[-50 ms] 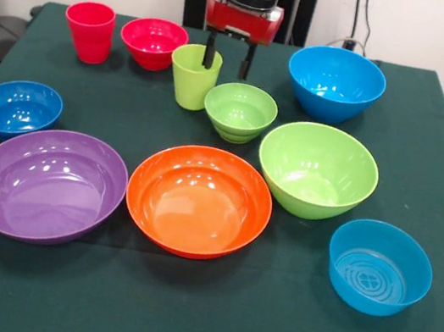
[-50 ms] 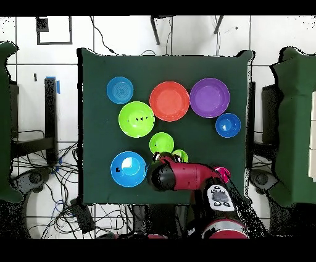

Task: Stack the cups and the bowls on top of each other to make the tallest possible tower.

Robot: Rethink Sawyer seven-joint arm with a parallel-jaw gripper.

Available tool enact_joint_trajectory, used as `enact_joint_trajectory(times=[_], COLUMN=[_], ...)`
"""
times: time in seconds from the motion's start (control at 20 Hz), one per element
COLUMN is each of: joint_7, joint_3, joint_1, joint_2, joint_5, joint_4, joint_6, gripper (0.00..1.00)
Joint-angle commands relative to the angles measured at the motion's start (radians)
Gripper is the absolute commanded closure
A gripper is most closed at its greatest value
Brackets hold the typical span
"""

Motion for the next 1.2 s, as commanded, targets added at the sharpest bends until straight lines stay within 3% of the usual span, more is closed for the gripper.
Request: enact_joint_trajectory(times=[0.05,0.1,0.15,0.65,1.2], joint_7=[0.073,0.081,0.088,0.028,0.010], joint_3=[0.084,0.075,0.065,0.066,0.103], joint_1=[0.004,0.010,0.016,0.056,0.074], joint_2=[0.037,0.037,0.036,-0.053,-0.208], joint_5=[-0.043,-0.038,-0.033,0.009,0.101], joint_4=[0.007,0.003,-0.002,-0.063,-0.132], joint_6=[-0.035,-0.037,-0.040,0.169,0.499], gripper=[0.00,0.00,1.00,1.00,1.00])
